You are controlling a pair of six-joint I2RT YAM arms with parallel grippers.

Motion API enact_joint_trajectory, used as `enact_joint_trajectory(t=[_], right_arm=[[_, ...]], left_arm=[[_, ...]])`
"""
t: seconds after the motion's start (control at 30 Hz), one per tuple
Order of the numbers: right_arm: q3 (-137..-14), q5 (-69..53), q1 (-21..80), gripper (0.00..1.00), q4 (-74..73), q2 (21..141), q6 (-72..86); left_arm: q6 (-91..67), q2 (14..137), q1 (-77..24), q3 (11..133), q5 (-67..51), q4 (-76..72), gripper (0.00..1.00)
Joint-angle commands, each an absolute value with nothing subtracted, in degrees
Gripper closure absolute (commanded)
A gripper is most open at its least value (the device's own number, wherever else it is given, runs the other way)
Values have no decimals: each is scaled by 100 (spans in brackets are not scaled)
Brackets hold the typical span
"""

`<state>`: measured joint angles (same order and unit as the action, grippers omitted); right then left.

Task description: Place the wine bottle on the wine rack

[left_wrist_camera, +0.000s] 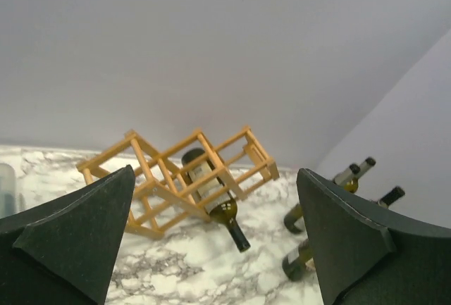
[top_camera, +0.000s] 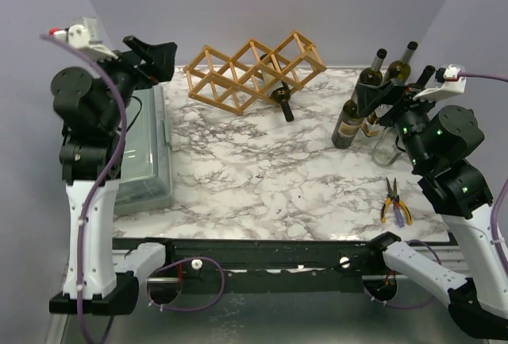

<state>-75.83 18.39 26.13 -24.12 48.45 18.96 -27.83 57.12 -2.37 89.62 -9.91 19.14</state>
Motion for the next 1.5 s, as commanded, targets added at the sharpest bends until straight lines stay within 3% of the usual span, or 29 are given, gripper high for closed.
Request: enact_joint_trajectory(t=[0.0, 0.37, 0.77, 1.0, 1.33, 1.47], right_arm=[[-7645, 2112, 2580, 0, -2615, 4900, 1968], [-8032, 2989, 2583, 0, -3401, 5928, 1736], [-8822, 4052, 2580, 0, -3681, 7257, 1709], [-9003, 4428, 2292, 0, -3612, 7873, 1652], [-8649, 3425, 1587, 26, -3122, 8241, 1567], [-8558, 3235, 1581, 29, -2868, 8405, 1511]], left_arm=[[-2765, 6418, -340, 9239, -2094, 2154, 4], [-1794, 7236, -1849, 9219, -1464, 2084, 6], [-1024, 7082, -2236, 7744, -1184, 1672, 2], [-740, 7074, -2596, 7517, -766, 1591, 1], [-720, 7175, -3156, 7431, -619, 1544, 1], [-654, 7189, -3268, 7411, -539, 1545, 1]])
